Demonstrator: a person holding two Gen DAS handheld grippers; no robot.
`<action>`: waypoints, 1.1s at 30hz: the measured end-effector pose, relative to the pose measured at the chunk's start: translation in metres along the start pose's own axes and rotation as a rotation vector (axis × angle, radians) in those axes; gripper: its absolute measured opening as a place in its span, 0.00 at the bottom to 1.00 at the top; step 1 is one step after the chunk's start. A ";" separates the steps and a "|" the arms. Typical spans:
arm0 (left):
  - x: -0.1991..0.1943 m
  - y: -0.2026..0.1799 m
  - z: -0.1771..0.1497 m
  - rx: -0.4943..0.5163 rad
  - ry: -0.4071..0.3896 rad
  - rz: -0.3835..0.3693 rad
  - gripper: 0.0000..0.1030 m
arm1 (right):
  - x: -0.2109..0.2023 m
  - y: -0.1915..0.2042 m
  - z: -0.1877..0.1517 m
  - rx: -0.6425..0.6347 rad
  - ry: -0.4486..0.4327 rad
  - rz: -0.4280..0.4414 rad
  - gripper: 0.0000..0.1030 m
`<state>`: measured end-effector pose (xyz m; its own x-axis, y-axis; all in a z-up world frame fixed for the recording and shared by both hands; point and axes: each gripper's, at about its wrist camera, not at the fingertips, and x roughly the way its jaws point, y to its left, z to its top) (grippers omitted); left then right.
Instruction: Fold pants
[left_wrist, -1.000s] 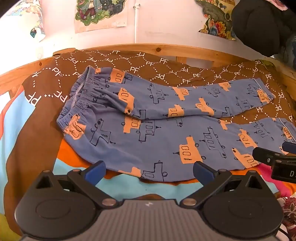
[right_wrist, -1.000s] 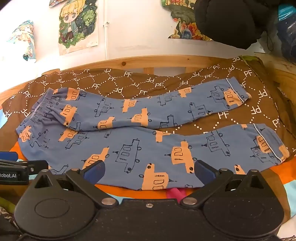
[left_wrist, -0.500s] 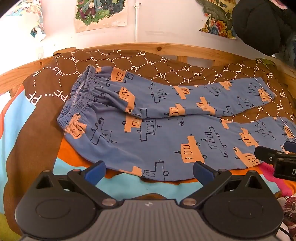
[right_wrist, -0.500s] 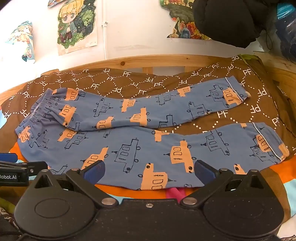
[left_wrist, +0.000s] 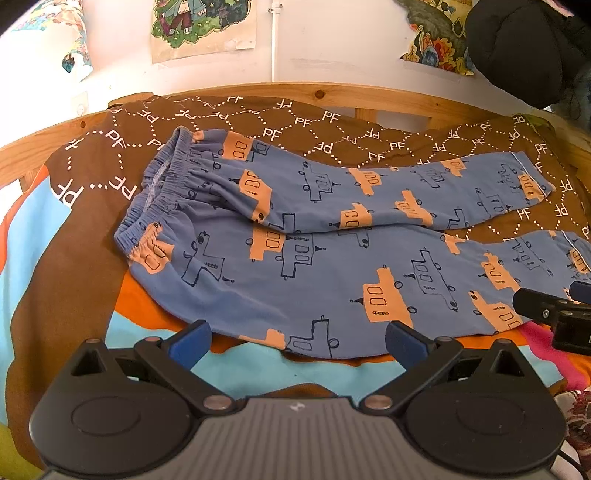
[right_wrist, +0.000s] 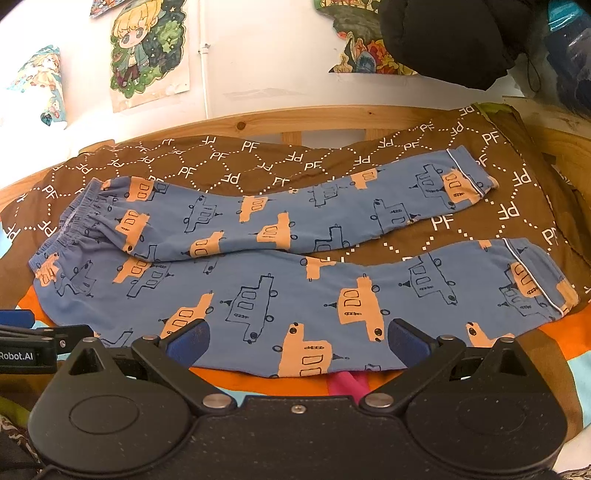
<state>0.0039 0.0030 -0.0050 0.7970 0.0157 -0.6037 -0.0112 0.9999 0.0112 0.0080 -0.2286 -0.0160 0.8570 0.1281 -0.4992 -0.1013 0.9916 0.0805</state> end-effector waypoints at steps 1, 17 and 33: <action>0.000 -0.001 0.000 0.000 0.000 0.001 1.00 | 0.000 0.000 0.000 0.003 0.002 -0.001 0.99; 0.002 0.000 -0.002 -0.003 0.004 0.004 1.00 | 0.002 0.000 -0.001 0.010 0.008 -0.004 0.99; 0.004 0.000 -0.003 -0.009 0.019 0.007 1.00 | 0.003 -0.001 -0.001 0.022 0.021 -0.001 0.99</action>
<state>0.0047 0.0035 -0.0097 0.7855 0.0230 -0.6185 -0.0226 0.9997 0.0084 0.0104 -0.2295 -0.0184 0.8465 0.1275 -0.5169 -0.0888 0.9911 0.0990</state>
